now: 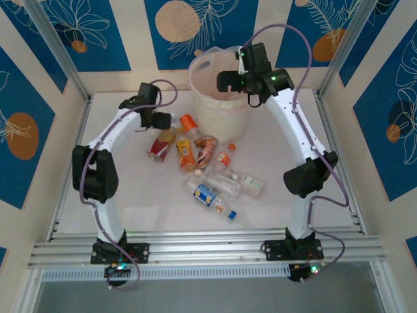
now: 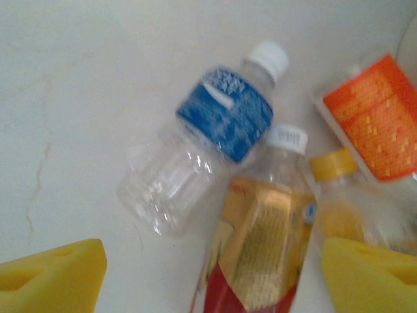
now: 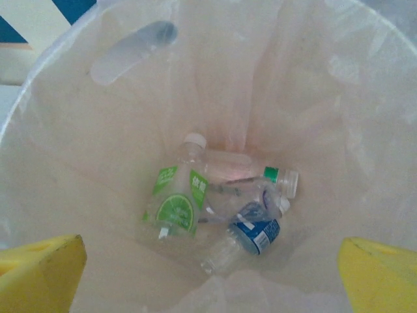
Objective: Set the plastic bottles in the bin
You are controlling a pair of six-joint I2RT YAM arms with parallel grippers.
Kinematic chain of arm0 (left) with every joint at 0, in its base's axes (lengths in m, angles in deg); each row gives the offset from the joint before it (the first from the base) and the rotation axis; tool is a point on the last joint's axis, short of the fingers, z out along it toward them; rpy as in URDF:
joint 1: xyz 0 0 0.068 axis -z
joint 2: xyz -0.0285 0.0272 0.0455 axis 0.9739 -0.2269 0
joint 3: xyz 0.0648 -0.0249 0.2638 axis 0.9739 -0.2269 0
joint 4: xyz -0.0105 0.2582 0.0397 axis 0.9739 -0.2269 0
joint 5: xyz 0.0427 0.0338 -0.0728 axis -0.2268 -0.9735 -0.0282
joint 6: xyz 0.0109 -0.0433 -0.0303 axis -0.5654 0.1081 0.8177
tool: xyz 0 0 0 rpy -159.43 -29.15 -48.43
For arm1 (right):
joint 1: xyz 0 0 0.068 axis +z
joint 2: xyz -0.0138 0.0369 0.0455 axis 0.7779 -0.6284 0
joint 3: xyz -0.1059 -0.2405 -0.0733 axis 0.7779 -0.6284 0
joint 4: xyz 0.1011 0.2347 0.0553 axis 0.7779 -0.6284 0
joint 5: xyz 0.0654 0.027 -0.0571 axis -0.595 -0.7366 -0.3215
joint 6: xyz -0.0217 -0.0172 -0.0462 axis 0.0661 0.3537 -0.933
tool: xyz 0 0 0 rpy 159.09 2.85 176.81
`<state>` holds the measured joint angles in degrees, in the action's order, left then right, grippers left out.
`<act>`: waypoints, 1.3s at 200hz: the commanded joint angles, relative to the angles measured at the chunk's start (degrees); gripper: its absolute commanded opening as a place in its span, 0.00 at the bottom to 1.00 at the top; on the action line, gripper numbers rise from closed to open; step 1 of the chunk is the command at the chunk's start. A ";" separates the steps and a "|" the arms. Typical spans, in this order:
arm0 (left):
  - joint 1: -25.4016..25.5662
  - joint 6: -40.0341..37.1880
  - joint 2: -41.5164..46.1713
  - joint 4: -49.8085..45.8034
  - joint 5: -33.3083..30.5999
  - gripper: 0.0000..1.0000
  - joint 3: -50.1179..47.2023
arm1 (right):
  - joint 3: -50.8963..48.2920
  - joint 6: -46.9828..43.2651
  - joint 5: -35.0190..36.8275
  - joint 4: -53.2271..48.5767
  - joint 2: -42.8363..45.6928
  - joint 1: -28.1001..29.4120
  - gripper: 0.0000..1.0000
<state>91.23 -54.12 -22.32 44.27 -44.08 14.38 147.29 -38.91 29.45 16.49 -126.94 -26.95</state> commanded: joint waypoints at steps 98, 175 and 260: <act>-4.03 -10.79 -18.50 -11.59 4.20 0.78 20.98 | -27.57 4.09 9.70 7.35 23.89 2.91 0.99; -4.83 -8.65 -22.90 -12.58 3.35 0.82 21.75 | -35.23 6.75 11.58 7.86 30.36 4.42 0.99; -8.78 -4.04 -26.01 -12.26 8.23 0.85 22.26 | -37.47 7.63 12.27 8.57 30.68 5.68 0.99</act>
<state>84.15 -60.00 -45.59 33.56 -38.69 35.45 110.92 -32.61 40.21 23.68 -97.98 -21.79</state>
